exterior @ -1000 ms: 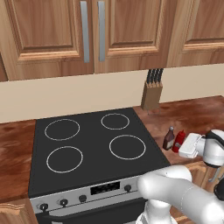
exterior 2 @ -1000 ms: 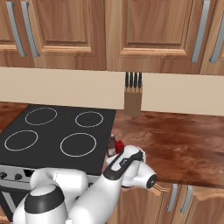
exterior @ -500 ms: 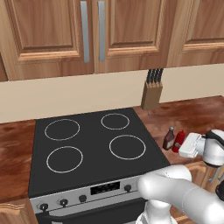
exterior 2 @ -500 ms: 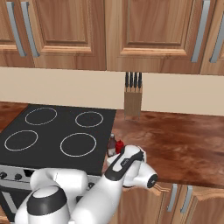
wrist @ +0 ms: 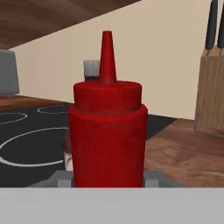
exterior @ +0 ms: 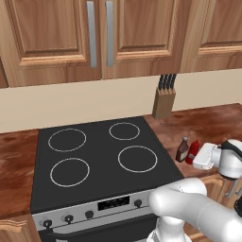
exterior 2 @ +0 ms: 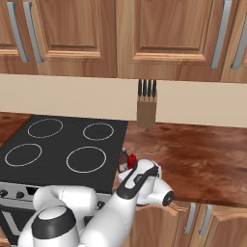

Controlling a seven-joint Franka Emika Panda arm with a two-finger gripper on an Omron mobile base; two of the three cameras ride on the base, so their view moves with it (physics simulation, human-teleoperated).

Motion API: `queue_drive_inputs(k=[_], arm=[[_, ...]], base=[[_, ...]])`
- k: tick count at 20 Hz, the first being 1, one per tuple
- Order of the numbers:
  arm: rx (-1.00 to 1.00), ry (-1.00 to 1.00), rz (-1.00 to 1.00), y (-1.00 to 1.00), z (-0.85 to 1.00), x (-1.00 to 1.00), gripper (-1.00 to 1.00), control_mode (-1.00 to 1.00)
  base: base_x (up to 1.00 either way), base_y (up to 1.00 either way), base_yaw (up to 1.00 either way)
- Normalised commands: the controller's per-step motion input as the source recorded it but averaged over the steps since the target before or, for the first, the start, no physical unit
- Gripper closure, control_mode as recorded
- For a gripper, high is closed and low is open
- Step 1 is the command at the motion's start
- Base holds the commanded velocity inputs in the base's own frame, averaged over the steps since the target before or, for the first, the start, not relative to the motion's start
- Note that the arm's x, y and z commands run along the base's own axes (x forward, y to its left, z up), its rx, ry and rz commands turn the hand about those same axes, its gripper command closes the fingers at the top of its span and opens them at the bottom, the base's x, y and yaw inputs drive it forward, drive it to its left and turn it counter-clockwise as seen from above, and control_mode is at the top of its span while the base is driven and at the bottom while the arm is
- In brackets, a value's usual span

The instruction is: Take 2 condiments from the cabinet and move them on the counter near the stove.Make sure the condiments are lined up with each other, next to each other.

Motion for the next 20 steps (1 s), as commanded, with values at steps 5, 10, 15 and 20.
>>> queue_drive_inputs(k=[5,10,15,20], arm=[[0.0,-0.01,0.0,0.0,0.0,0.03,1.0,-1.0],[0.0,-0.02,0.0,0.0,0.0,0.01,1.0,-1.0],[0.0,-0.02,0.0,0.0,-0.01,0.0,1.0,-1.0],[0.0,0.0,0.0,0.0,-0.03,0.0,1.0,-1.0]], base=[[0.0,0.0,0.0],[0.0,0.0,0.0],[0.0,0.0,0.0],[0.0,0.0,0.0]])
